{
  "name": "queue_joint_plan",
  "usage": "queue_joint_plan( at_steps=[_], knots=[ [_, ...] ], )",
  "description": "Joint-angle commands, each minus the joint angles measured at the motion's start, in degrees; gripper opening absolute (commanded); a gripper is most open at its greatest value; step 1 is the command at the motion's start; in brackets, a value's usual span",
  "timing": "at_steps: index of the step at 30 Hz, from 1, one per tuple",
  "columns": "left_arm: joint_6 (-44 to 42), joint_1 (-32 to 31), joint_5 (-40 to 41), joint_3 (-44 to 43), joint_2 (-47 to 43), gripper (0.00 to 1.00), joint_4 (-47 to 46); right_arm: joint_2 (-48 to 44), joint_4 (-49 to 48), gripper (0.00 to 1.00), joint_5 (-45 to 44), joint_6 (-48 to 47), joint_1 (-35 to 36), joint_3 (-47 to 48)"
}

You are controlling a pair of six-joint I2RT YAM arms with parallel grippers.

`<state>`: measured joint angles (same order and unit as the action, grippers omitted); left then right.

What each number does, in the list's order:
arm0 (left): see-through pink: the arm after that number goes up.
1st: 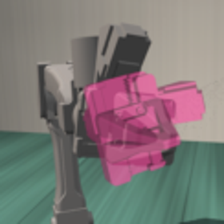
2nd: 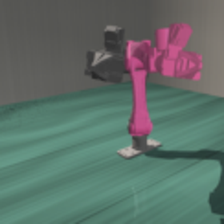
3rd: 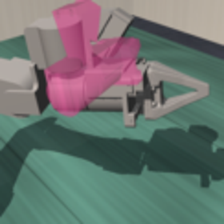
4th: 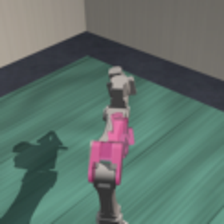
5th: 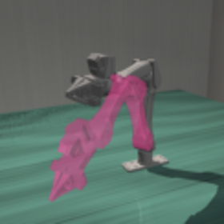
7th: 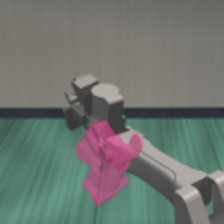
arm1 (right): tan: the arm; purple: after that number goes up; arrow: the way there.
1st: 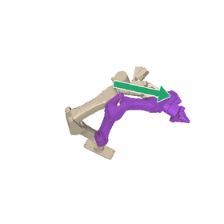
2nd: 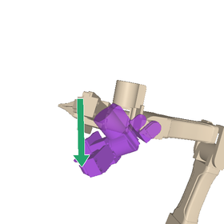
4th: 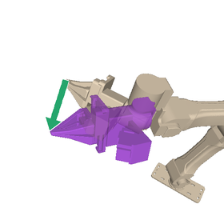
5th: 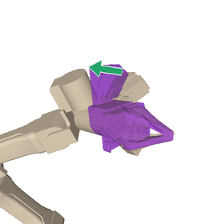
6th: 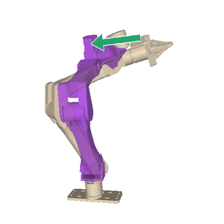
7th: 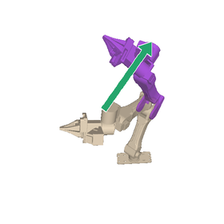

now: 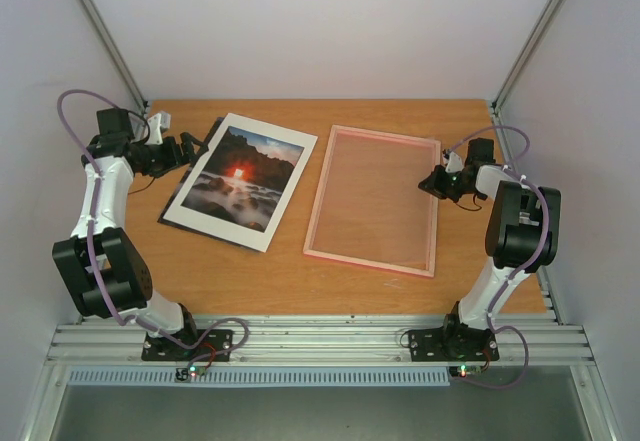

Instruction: Put the photo into the frame

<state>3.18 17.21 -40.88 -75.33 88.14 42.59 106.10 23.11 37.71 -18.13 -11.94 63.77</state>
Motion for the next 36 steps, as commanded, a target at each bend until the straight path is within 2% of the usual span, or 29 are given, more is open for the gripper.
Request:
queue_joint_plan(
  at_steps=[1, 18, 30, 32, 36],
  knots=[
    [0.1, -0.2, -0.3, -1.9, 0.6, 0.99, -1.7, -0.9, 1.3, 0.01, -0.5, -1.4, -0.4, 1.0],
    [0.1, -0.2, -0.3, -2.1, 1.1, 0.99, -1.7, -0.8, 1.5, 0.01, -0.9, -1.7, -0.5, 1.4],
    [0.7, -0.3, -0.8, -1.4, 0.9, 0.99, -2.1, -1.3, -0.3, 0.01, 0.2, 1.6, 0.3, -0.4],
    [0.7, -0.4, -0.7, -1.4, 0.9, 0.99, -2.1, -1.5, -0.1, 0.04, -0.6, 1.6, 0.4, -0.2],
    [0.7, -0.7, -0.6, -1.4, 0.9, 1.00, -2.1, -2.4, 2.1, 0.19, -3.6, 0.9, 0.7, 1.0]
  ],
)
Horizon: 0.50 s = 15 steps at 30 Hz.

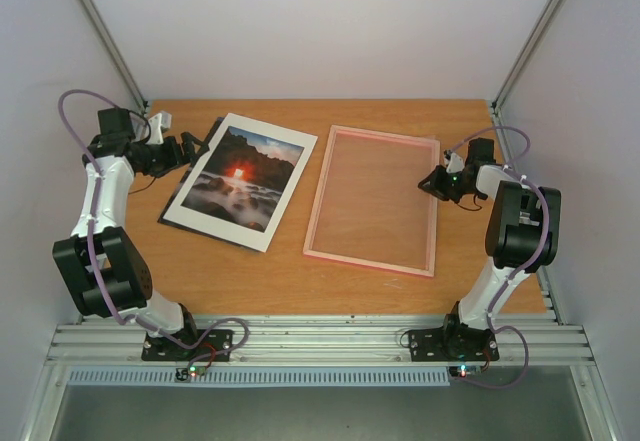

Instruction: Put the photo into the frame

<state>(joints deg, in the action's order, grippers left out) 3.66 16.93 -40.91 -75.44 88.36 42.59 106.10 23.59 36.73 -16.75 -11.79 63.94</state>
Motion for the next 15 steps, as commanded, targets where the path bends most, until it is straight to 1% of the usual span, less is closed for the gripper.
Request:
queue_joint_plan(
  at_steps=[1, 6, 7, 8, 9, 13, 15],
  knots=[
    [0.2, -0.4, -0.6, -1.3, 0.6, 0.99, -2.2, -2.9, 2.0, 0.24, -3.4, -0.8, 0.7, 1.0],
    [0.4, -0.6, -0.6, -1.1, 0.8, 0.99, -2.8, -5.1, 4.1, 0.42, -7.4, -2.3, 1.8, 1.9],
    [0.5, -0.6, -0.7, -1.1, 0.8, 0.99, -2.9, -5.4, 4.4, 0.46, -8.0, -2.6, 2.0, 2.0],
    [0.5, -0.7, -0.7, -1.1, 0.8, 0.99, -3.0, -5.6, 4.9, 0.52, -9.3, -2.8, 2.4, 2.1],
    [0.6, -0.7, -0.7, -1.1, 0.9, 0.99, -3.0, -5.9, 5.4, 0.56, -10.2, -3.0, 2.7, 2.3],
    [0.6, -0.8, -0.7, -1.4, 1.0, 0.99, -3.1, -7.0, 7.7, 0.69, -14.3, -3.4, 3.7, 2.9],
    [0.6, -0.8, -0.7, -1.5, 1.1, 0.99, -3.1, -7.6, 8.5, 0.72, -16.5, -4.0, 4.1, 3.0]
  ],
)
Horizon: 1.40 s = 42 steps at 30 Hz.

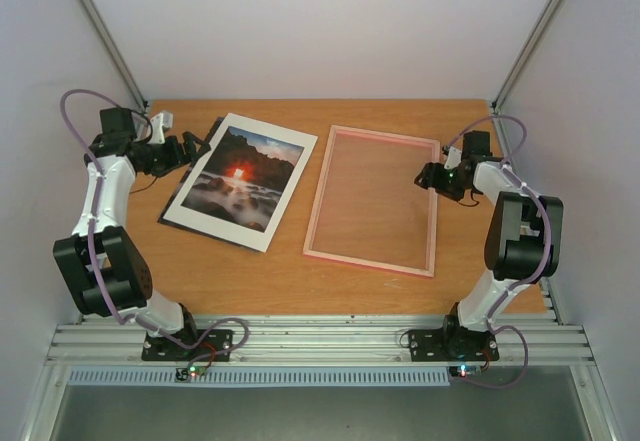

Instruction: Put the photo into the frame

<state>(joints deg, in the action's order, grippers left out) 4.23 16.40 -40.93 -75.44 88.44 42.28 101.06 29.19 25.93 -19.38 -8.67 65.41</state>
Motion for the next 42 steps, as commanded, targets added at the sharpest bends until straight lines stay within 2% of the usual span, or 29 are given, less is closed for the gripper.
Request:
queue_joint_plan(
  at_steps=[1, 6, 9, 14, 22, 29, 35, 42],
  knots=[
    [0.0, -0.2, -0.7, -1.5, 1.0, 0.99, -2.8, -2.8, 3.3, 0.74, -7.3, -1.5, 1.0, 1.6],
    [-0.1, -0.3, -0.3, -1.7, 0.9, 0.99, -2.7, -2.8, 5.8, 0.76, -11.2, -4.1, 0.9, 3.2],
    [-0.4, -0.2, -0.1, -1.7, 0.8, 0.99, -2.6, -2.2, 7.2, 0.71, -10.6, -5.9, 0.9, 4.7],
    [-2.3, -0.4, 0.6, -1.8, 0.6, 0.99, -1.7, -0.4, 10.9, 0.51, -12.3, -9.9, 0.5, 6.3],
    [-3.9, -0.6, 1.1, -0.7, 0.2, 0.99, -1.7, -2.9, 15.4, 0.51, -14.7, -16.7, 0.3, 1.5],
    [-3.3, -0.9, 0.7, -0.7, 0.9, 0.99, -2.8, -2.5, 15.6, 0.36, -15.8, -16.7, 0.3, -2.1],
    [-3.0, -1.0, 0.8, -1.0, 1.4, 0.99, -3.1, -0.4, 13.9, 0.36, -16.5, -16.9, 0.4, -3.8],
    [-3.0, -1.0, 0.8, -0.7, 1.6, 0.99, -3.3, 0.5, 12.2, 0.41, -16.8, -17.9, 0.9, -6.2]
  ],
)
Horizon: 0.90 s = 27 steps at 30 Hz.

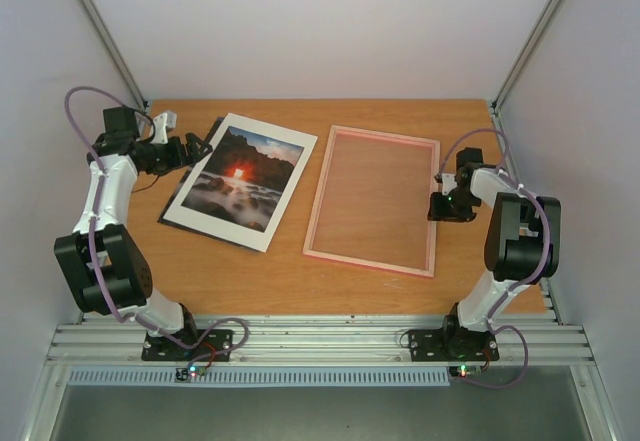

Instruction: Put the photo into the frame

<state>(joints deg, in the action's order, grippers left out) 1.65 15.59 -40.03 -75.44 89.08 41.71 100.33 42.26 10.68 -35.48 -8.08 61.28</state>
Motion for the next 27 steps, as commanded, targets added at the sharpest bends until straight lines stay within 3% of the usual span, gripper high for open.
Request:
queue_joint_plan(
  at_steps=[1, 7, 18, 27],
  knots=[
    [-0.4, -0.3, -0.1, -0.7, 0.9, 0.99, -2.7, 1.3, -1.0, 0.41, -1.7, -2.0, 0.4, -2.4],
    [-0.1, -0.3, -0.2, -0.8, 1.2, 0.99, -3.0, 0.5, 0.0, 0.42, -1.7, -3.1, 0.4, -2.2],
    [-0.2, -0.3, -0.3, -0.3, 0.8, 0.99, -3.3, -9.4, 13.8, 0.51, 3.4, -13.4, 0.3, -2.9],
    [0.8, -0.4, -0.3, 1.2, 0.6, 0.99, -4.8, -9.5, 10.8, 0.53, 0.4, -14.6, 0.4, -9.3]
  ],
)
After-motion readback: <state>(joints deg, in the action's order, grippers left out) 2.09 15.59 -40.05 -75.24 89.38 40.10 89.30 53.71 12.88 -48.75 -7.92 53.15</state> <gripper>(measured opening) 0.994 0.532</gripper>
